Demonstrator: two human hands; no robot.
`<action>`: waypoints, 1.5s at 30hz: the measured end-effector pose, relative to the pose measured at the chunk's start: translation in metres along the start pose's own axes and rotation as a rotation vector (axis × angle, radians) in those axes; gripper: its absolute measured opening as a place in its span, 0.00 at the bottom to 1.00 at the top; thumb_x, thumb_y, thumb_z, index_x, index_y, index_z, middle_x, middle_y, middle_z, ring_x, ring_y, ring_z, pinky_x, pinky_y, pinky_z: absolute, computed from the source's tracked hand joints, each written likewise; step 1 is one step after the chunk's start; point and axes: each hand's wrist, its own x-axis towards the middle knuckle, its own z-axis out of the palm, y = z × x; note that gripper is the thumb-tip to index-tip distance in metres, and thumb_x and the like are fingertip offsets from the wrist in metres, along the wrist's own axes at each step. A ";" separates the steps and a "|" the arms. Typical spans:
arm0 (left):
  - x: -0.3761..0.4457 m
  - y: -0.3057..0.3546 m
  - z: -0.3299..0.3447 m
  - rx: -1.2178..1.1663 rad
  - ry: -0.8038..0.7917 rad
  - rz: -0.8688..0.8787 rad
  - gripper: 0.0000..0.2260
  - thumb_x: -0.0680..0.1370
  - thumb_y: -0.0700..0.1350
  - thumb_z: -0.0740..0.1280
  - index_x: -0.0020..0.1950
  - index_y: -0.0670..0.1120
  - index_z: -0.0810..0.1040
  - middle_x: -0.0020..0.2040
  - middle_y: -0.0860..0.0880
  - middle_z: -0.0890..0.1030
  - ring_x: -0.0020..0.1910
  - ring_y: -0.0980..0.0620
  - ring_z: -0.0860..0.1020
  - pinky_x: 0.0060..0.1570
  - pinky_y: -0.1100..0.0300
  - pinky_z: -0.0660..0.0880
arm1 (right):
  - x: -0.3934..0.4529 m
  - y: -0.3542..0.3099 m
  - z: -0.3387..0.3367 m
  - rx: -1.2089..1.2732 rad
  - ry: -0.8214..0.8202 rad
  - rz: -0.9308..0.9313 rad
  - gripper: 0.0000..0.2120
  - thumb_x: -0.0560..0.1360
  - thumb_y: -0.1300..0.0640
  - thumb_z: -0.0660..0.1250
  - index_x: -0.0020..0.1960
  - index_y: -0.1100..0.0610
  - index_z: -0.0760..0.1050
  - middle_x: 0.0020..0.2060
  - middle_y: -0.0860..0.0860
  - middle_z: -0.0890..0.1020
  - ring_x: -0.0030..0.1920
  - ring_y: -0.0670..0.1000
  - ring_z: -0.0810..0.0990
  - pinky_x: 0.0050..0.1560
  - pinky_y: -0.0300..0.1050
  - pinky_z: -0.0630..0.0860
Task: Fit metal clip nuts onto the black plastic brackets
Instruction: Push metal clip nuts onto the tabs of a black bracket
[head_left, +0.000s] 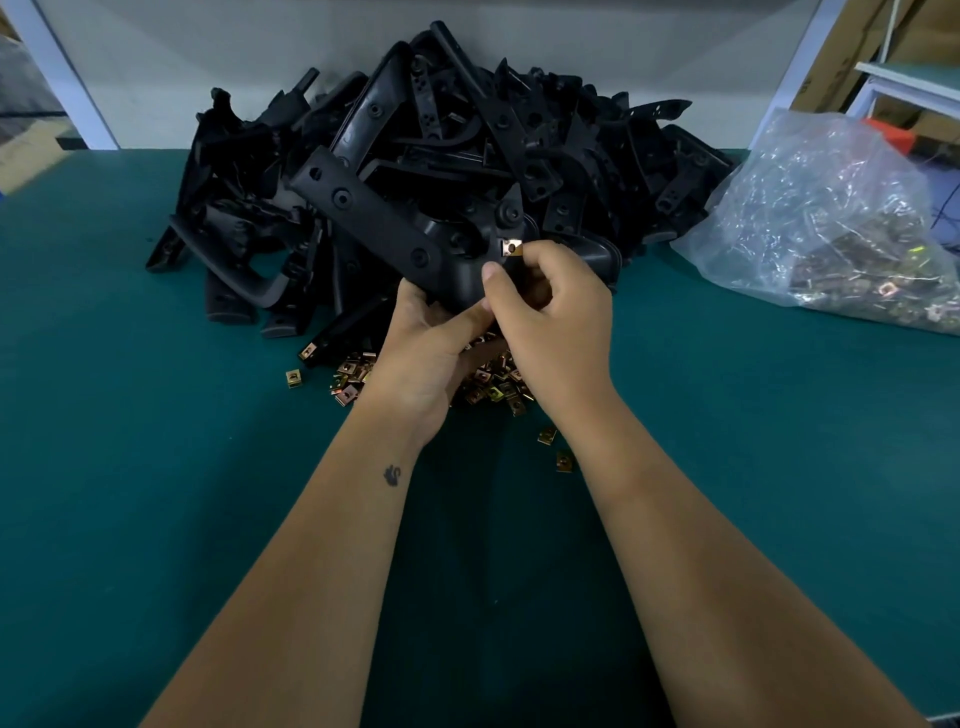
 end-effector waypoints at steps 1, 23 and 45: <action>0.000 0.000 0.001 -0.002 0.005 -0.004 0.21 0.79 0.32 0.66 0.70 0.44 0.69 0.62 0.43 0.81 0.56 0.48 0.82 0.45 0.58 0.80 | 0.000 -0.001 0.000 -0.007 0.012 -0.009 0.08 0.75 0.51 0.68 0.45 0.57 0.79 0.39 0.49 0.82 0.42 0.48 0.80 0.44 0.52 0.78; 0.007 0.006 -0.009 -0.385 0.200 -0.047 0.06 0.82 0.45 0.65 0.53 0.44 0.79 0.46 0.45 0.86 0.44 0.50 0.85 0.44 0.60 0.81 | 0.004 -0.005 -0.006 0.344 -0.093 0.087 0.06 0.73 0.64 0.71 0.44 0.53 0.81 0.38 0.43 0.83 0.41 0.41 0.81 0.44 0.40 0.79; -0.043 -0.061 0.175 -0.254 0.080 -0.288 0.02 0.80 0.39 0.68 0.47 0.42 0.79 0.31 0.50 0.82 0.29 0.57 0.80 0.32 0.66 0.77 | -0.033 0.015 -0.143 0.781 0.551 0.551 0.05 0.77 0.60 0.69 0.43 0.54 0.79 0.34 0.50 0.78 0.30 0.46 0.72 0.29 0.39 0.71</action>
